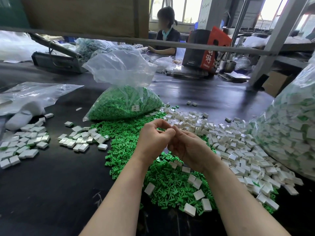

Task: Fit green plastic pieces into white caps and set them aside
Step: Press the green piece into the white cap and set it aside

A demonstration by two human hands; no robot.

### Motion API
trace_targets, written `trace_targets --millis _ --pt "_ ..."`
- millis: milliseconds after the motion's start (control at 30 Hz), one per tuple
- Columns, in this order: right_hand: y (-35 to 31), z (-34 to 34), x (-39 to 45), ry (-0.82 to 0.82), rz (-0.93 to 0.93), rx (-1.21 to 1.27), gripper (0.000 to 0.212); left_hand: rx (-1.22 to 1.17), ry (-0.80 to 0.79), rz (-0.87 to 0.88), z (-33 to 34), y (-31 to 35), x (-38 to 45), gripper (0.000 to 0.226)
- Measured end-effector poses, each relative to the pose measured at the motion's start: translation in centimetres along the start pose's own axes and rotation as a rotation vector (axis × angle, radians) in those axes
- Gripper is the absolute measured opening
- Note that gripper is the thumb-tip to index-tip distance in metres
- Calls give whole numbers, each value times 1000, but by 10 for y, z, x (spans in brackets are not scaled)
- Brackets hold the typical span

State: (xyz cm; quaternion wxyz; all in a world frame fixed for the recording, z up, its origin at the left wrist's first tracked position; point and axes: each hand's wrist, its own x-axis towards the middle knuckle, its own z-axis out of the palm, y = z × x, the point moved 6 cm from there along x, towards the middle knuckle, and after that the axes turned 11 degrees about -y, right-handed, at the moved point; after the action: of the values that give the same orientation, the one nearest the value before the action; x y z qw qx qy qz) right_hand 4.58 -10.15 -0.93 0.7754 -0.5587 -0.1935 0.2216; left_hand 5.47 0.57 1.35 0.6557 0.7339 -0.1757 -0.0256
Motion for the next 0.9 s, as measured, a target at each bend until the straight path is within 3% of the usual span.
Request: trace_targets --millis 200,500,633,733,900 --pt "2 -2 -1 27 7 -15 32 -3 21 -9 -1 -1 1 5" --pt "-1 -1 -1 26 -9 46 28 -177 21 -5 5 5 -1 4" --pt "-2 -3 -2 26 -18 74 26 -199 11 17 5 6 -1 3" --pt "-2 -4 -3 43 -20 77 25 -221 2 23 6 5 -1 14" --pt "-3 -6 -4 70 -21 43 24 -213 14 2 6 2 1 8"
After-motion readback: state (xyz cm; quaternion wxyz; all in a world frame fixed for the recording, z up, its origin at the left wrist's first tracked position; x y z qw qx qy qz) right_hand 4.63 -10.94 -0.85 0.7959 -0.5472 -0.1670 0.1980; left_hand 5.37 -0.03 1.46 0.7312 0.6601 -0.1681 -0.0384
